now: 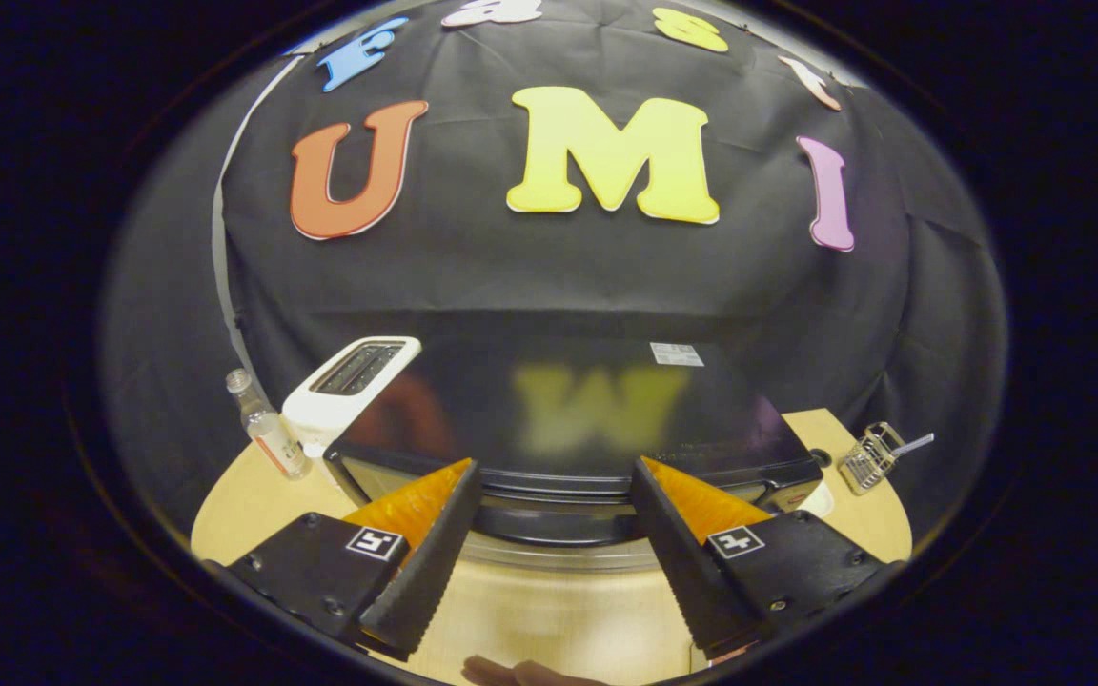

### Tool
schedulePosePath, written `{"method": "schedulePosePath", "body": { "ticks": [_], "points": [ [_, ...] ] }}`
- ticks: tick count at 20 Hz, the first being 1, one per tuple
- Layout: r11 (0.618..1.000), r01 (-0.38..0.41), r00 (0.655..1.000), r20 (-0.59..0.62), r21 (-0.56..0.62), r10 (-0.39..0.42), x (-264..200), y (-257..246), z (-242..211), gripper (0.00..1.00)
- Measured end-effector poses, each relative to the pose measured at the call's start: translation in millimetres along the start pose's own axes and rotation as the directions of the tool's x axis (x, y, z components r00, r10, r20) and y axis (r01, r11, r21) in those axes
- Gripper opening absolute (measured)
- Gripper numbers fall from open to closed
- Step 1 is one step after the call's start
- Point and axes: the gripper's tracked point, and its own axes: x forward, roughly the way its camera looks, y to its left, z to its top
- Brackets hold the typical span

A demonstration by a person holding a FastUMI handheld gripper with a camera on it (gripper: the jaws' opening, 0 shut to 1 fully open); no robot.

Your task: Open the toaster oven, put the food inside, and close the toaster oven door.

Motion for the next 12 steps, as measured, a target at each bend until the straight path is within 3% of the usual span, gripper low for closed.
{"method": "schedulePosePath", "body": {
  "ticks": [12],
  "points": [
    [0.998, 0.027, 0.999, -0.027, -0.055, -0.028, -57.8, 2.9, -55.2, 1.00]
  ]
}}
